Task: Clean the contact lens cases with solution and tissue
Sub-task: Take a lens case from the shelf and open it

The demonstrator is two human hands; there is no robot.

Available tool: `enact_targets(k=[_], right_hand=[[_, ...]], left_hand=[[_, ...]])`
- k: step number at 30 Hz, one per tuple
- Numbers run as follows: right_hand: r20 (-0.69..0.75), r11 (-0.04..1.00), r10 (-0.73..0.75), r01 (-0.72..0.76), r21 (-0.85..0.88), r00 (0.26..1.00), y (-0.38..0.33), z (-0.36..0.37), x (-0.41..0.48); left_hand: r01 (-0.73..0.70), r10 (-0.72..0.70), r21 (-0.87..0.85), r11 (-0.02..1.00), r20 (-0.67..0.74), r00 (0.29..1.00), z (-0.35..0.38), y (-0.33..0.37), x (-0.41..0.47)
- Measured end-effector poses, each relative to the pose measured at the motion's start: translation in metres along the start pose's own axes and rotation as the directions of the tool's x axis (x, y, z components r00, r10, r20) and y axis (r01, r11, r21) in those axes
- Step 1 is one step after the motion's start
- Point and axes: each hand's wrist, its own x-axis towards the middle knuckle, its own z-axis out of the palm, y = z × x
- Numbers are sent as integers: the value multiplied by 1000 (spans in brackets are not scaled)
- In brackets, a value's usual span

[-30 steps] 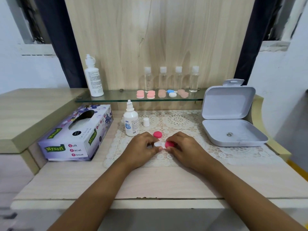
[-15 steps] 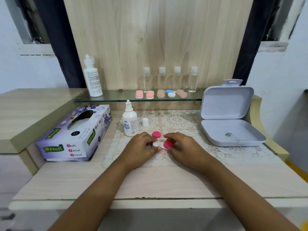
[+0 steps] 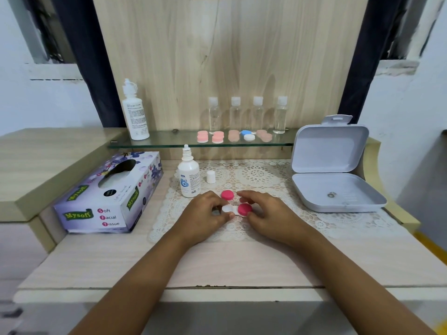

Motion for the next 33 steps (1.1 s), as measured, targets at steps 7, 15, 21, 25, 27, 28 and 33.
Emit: enact_targets(k=[7, 15, 21, 25, 27, 28, 33], right_hand=[[-39, 999, 51, -50, 4, 998, 3, 1, 3], [7, 995, 62, -62, 79, 998, 3, -3, 3], [-67, 998, 56, -57, -24, 996, 3, 3, 5], [-38, 999, 35, -34, 17, 999, 4, 0, 3], [-18, 999, 27, -26, 45, 999, 4, -2, 2], [-12, 998, 27, -26, 66, 1000, 4, -2, 2], [-72, 985, 103, -91, 145, 992, 4, -2, 7]], left_hand=[[8, -8, -3, 1000, -8, 1000, 1, -1, -1], [8, -8, 9, 1000, -17, 1000, 1, 0, -1], [15, -15, 8, 1000, -4, 1000, 1, 0, 0], [23, -23, 4, 1000, -2, 1000, 1, 0, 0], [21, -21, 6, 1000, -2, 1000, 1, 0, -1], [19, -19, 6, 1000, -3, 1000, 1, 0, -1], [8, -8, 13, 1000, 6, 1000, 0, 1, -1]])
